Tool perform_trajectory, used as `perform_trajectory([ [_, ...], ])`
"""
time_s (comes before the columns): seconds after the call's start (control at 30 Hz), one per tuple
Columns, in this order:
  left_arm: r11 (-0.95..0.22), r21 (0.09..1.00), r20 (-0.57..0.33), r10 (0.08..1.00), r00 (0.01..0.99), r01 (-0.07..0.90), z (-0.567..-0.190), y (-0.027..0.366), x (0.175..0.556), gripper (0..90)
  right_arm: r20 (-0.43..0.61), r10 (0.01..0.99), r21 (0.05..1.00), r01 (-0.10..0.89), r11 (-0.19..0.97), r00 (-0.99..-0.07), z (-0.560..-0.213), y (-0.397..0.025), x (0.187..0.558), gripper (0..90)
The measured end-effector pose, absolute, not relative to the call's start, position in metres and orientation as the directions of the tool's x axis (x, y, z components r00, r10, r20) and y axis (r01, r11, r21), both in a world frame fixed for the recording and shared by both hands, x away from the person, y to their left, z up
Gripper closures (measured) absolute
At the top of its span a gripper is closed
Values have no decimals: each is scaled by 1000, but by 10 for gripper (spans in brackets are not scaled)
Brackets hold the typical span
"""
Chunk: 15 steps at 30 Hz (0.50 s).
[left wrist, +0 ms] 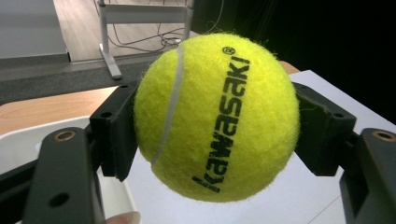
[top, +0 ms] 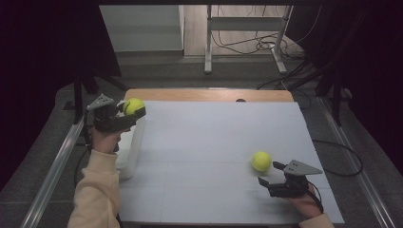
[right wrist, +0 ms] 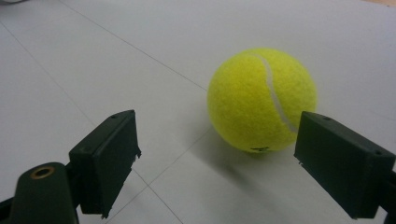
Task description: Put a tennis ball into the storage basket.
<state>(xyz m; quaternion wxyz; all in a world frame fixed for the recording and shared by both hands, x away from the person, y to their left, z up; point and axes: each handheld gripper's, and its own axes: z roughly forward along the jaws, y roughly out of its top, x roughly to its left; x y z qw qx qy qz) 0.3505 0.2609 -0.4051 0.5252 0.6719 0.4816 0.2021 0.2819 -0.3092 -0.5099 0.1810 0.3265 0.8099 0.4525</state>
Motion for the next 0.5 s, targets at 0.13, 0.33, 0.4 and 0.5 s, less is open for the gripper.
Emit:
perform_trajectory([
  [0.13,16,896,-235,865,444,443,-407,263,353,265,4,694,852,366,375,-720,-510,-309,282,140],
  [0.33,21,887,-239,876,420,461,-411,265,359,264,8,693,854,366,370,-720,-510,-310,282,140],
  [0.4,18,885,-237,878,416,465,-412,266,361,264,8,694,854,366,369,-720,-510,-310,282,140],
  [0.5,13,878,-232,886,401,479,-413,267,366,264,10,694,855,366,368,-720,-510,-310,282,140],
])
